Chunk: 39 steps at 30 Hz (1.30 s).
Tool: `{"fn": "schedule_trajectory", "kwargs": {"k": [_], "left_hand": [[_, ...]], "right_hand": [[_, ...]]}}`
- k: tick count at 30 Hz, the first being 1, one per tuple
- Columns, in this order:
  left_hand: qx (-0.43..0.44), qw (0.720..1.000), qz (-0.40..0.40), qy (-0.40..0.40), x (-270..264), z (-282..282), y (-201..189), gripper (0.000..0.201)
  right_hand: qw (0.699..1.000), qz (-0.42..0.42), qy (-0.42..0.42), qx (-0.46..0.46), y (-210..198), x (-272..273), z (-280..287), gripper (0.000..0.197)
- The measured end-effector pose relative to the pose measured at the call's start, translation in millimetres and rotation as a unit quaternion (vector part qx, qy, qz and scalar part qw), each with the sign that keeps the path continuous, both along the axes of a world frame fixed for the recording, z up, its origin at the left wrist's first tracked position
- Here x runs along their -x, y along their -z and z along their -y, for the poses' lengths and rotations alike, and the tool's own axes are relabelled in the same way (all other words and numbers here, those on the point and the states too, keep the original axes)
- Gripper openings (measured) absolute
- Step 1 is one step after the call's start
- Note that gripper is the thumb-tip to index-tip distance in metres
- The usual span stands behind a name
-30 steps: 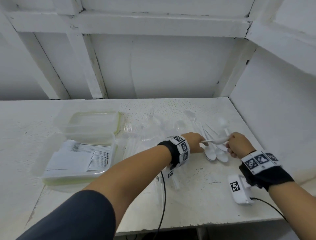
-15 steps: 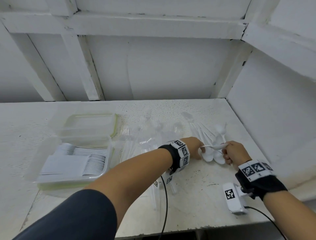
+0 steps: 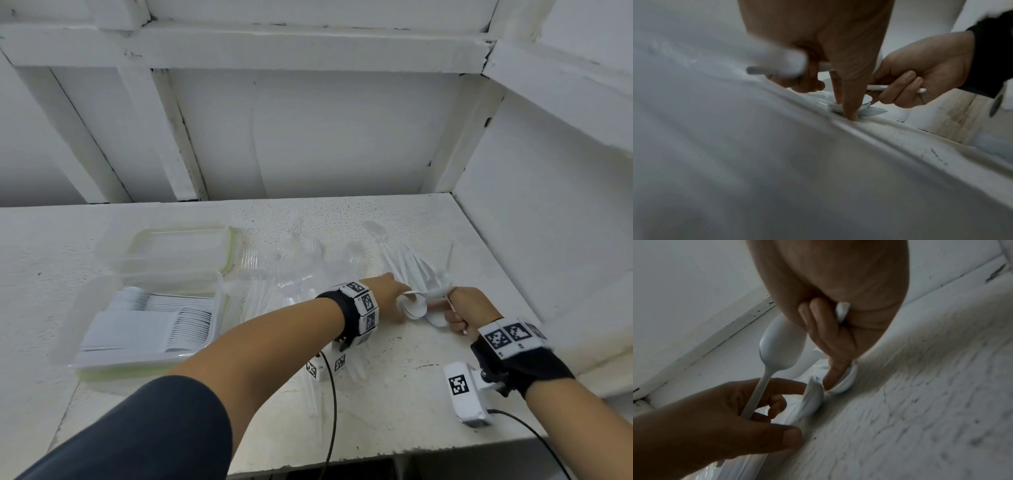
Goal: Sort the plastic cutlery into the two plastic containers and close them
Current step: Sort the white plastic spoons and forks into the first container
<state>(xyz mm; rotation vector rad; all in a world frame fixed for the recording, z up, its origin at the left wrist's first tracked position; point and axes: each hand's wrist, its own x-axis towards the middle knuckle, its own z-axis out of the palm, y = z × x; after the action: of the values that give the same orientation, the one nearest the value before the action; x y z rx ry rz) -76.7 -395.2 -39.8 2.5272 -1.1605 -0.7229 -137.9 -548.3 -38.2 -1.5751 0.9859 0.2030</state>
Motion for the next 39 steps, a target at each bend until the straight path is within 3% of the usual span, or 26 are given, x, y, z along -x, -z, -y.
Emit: {"fn": "schedule_trajectory", "kwargs": {"k": [3,7,12,19,22,24,25,27,29,32,36,39], "left_hand": [[0.018,1.0,-0.004,-0.019,-1.2,-2.0,-0.5,0.038],[0.08,0.997,0.012,-0.016,-6.4,-7.9,-5.8,0.028],[0.206,0.977,0.018,-0.05,-14.1,-19.2,-22.3,0.028],[0.265,0.96,0.013,-0.092,-15.2,-50.3,-43.4,0.025],[0.318,0.935,-0.008,-0.153,-17.6,-65.4,-60.3,0.024],[0.368,0.905,-0.066,-0.204,-18.9,-76.1,-70.3,0.023],[0.399,0.881,-0.108,-0.23,-19.9,-82.0,-72.9,0.023],[0.461,0.819,-0.207,-0.271,-21.0,-93.0,-75.4,0.02],[0.479,0.79,-0.248,-0.29,-20.7,-101.9,-74.2,0.018],[0.444,0.804,-0.241,-0.315,-19.0,-110.4,-67.2,0.026],[0.394,0.821,-0.23,-0.343,-19.3,-115.0,-54.2,0.015],[0.391,0.81,-0.254,-0.357,-18.4,-118.6,-52.0,0.009]], "right_hand": [[0.998,0.019,0.01,-0.053,-5.2,3.1,-3.3,0.026],[0.998,0.038,-0.016,-0.056,-12.8,3.9,-10.2,0.017],[0.994,0.068,-0.076,0.047,-13.9,4.1,-18.4,0.021],[0.97,0.101,-0.165,0.146,-11.9,2.6,-30.3,0.02],[0.922,0.104,-0.251,0.276,-9.2,2.4,-30.2,0.022],[0.888,0.104,-0.301,0.33,-10.3,4.5,-30.2,0.025],[0.861,0.096,-0.346,0.36,-11.0,5.9,-29.8,0.03],[0.773,0.053,-0.455,0.439,-9.4,6.9,-28.5,0.041],[0.701,0.026,-0.512,0.496,-3.6,6.2,-26.7,0.044],[0.676,0.046,-0.517,0.523,1.5,2.6,-27.4,0.037],[0.655,0.089,-0.514,0.546,5.0,-3.2,-34.1,0.029],[0.685,0.177,-0.477,0.522,3.8,-3.9,-40.9,0.023]]}}
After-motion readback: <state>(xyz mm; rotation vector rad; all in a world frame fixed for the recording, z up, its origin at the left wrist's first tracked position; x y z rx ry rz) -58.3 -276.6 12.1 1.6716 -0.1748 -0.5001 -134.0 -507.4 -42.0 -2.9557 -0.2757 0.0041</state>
